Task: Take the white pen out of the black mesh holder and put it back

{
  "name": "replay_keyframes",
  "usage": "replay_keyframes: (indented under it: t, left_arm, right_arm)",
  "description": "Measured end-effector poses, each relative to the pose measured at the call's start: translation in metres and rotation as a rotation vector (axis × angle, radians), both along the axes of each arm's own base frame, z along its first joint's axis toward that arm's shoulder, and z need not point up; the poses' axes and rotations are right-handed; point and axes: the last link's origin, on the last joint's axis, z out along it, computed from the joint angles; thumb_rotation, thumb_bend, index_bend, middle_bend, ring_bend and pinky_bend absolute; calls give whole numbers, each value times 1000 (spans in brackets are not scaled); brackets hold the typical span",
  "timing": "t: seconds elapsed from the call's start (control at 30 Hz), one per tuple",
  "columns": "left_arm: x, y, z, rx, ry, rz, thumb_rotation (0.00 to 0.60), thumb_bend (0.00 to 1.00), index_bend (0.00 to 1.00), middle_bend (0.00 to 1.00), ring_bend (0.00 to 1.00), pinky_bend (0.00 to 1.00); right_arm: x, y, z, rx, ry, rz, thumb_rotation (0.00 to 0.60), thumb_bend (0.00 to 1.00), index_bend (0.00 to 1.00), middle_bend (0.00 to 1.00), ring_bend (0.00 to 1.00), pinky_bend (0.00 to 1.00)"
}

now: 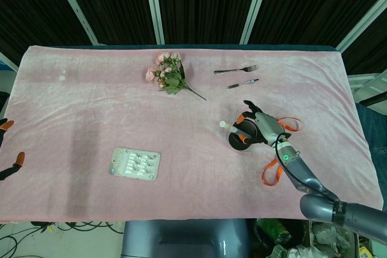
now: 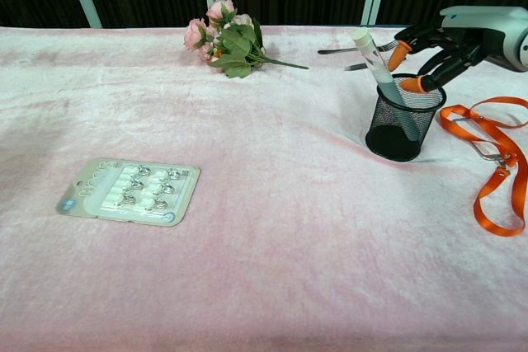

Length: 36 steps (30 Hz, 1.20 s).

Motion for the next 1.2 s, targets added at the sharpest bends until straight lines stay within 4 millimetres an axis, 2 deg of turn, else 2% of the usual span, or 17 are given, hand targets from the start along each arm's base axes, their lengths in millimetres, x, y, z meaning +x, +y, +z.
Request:
replay_keyframes:
  t: [1.2]
  left_arm:
    - [-1,1,0,3,14,13,600,354,141,106,0,28]
  right_arm:
    - [5,-10,-16,40,92,30,600,263,518,10,73,188]
